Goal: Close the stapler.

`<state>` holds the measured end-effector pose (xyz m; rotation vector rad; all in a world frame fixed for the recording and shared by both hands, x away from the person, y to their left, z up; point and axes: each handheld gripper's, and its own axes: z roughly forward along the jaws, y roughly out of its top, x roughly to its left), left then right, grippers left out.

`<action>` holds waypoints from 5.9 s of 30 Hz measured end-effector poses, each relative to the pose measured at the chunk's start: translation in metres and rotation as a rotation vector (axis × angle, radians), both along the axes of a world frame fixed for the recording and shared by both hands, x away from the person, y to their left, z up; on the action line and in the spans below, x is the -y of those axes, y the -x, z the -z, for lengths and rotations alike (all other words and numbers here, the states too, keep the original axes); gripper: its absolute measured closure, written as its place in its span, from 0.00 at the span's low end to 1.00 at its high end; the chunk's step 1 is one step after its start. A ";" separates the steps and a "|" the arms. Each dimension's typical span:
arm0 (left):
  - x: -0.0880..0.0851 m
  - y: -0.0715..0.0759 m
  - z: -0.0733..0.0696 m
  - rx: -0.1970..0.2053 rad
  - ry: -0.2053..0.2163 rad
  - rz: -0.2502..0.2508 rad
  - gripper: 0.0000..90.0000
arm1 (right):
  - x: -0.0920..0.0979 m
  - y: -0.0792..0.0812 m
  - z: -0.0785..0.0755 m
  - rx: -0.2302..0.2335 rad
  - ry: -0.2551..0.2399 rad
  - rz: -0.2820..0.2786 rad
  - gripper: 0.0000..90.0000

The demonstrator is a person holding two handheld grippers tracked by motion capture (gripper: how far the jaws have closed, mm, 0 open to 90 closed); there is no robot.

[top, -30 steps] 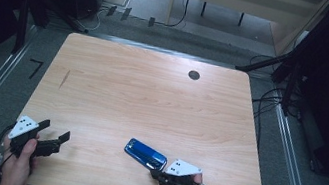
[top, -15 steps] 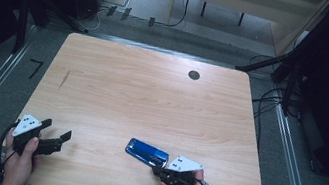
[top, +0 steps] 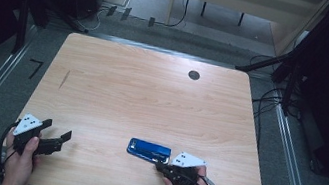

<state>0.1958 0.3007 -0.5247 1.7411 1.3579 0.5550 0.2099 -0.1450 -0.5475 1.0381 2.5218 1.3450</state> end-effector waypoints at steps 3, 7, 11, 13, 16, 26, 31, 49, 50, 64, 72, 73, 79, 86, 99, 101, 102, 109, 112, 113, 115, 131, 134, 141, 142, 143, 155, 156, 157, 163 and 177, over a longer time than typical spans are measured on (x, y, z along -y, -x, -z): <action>0.000 0.000 0.000 -0.003 0.001 -0.001 0.15 | 0.001 -0.002 0.000 -0.005 -0.004 0.007 1.00; 0.000 0.000 0.000 -0.003 0.000 0.001 0.15 | 0.001 -0.004 0.000 -0.004 -0.005 0.013 1.00; 0.000 -0.001 0.000 -0.004 -0.004 0.003 0.15 | 0.001 -0.006 0.000 -0.002 -0.003 0.017 1.00; 0.000 -0.001 0.000 -0.004 -0.005 0.003 0.15 | 0.001 -0.007 0.000 -0.002 -0.003 0.021 1.00; 0.000 -0.001 0.000 -0.006 -0.006 0.004 0.15 | 0.001 -0.007 0.000 -0.002 -0.003 0.022 1.00; 0.001 -0.001 0.000 -0.009 -0.007 0.005 0.15 | 0.001 -0.008 0.000 -0.002 -0.002 0.021 1.00; 0.001 -0.001 0.000 -0.010 -0.009 0.007 0.15 | 0.001 -0.009 0.000 -0.003 -0.003 0.023 1.00; 0.001 -0.002 0.000 -0.015 -0.011 0.007 0.15 | 0.000 -0.007 0.000 0.011 0.008 0.034 1.00; 0.001 -0.002 0.000 -0.016 -0.010 0.007 0.15 | 0.000 -0.007 0.000 0.011 0.008 0.034 1.00; 0.001 -0.002 0.000 -0.016 -0.010 0.005 0.15 | 0.011 -0.003 -0.008 0.030 -0.017 0.036 0.93; 0.001 -0.002 0.000 -0.015 -0.012 0.002 0.15 | 0.028 -0.002 -0.016 0.039 -0.035 0.060 0.87; 0.001 -0.001 0.000 -0.015 -0.013 0.002 0.15 | 0.029 -0.002 -0.016 0.037 -0.039 0.067 0.85; 0.001 -0.001 0.000 -0.015 -0.013 0.002 0.15 | 0.038 -0.003 -0.018 0.046 -0.032 0.100 0.70; 0.001 -0.001 0.000 -0.015 -0.013 0.004 0.15 | 0.044 -0.003 -0.019 0.069 -0.042 0.125 0.57; 0.001 -0.001 0.000 -0.013 -0.008 0.001 0.15 | 0.064 -0.003 -0.027 0.116 -0.097 0.205 0.40; 0.001 -0.001 0.000 -0.014 -0.007 0.001 0.15 | 0.067 -0.004 -0.028 0.114 -0.104 0.211 0.38; 0.001 -0.001 0.000 -0.013 -0.007 0.001 0.15 | 0.068 -0.005 -0.028 0.117 -0.105 0.214 0.38; 0.001 -0.001 0.000 -0.014 -0.007 0.001 0.15 | 0.080 -0.006 -0.028 0.106 -0.100 0.222 0.31; 0.001 -0.001 0.000 -0.014 -0.007 0.002 0.15 | 0.084 -0.007 -0.028 0.106 -0.100 0.232 0.29; 0.001 -0.001 0.000 -0.014 -0.007 0.002 0.15 | 0.086 -0.007 -0.028 0.107 -0.101 0.236 0.29; 0.001 -0.001 0.000 -0.013 -0.007 0.002 0.15 | 0.089 -0.007 -0.028 0.111 -0.102 0.244 0.28; 0.001 -0.001 0.000 -0.012 -0.013 -0.001 0.15 | 0.122 -0.008 -0.030 0.136 -0.120 0.315 0.06; 0.001 -0.001 0.000 -0.012 -0.015 -0.003 0.15 | 0.130 -0.007 -0.030 0.134 -0.123 0.333 0.00; 0.001 -0.001 0.000 -0.010 -0.012 -0.004 0.15 | 0.150 -0.006 -0.029 0.143 -0.126 0.380 0.00; 0.001 -0.001 0.000 -0.011 -0.011 -0.005 0.15 | 0.153 -0.006 -0.029 0.140 -0.127 0.387 0.00; 0.001 -0.001 0.000 -0.010 -0.013 -0.007 0.15 | 0.156 -0.006 -0.029 0.141 -0.130 0.393 0.00; 0.001 -0.001 0.000 -0.011 -0.017 -0.008 0.15 | 0.188 -0.006 -0.020 0.140 -0.124 0.451 0.00; 0.001 -0.001 0.000 -0.010 -0.017 -0.008 0.15 | 0.191 -0.006 -0.019 0.140 -0.122 0.455 0.00; 0.001 -0.001 0.000 -0.011 -0.018 -0.008 0.15 | 0.193 -0.004 -0.018 0.133 -0.122 0.460 0.00; 0.002 -0.001 0.000 -0.009 -0.019 -0.007 0.15 | 0.205 0.000 -0.013 0.123 -0.105 0.472 0.00; 0.002 -0.001 0.000 -0.009 -0.021 -0.010 0.15 | 0.234 0.012 -0.006 0.127 -0.104 0.527 0.00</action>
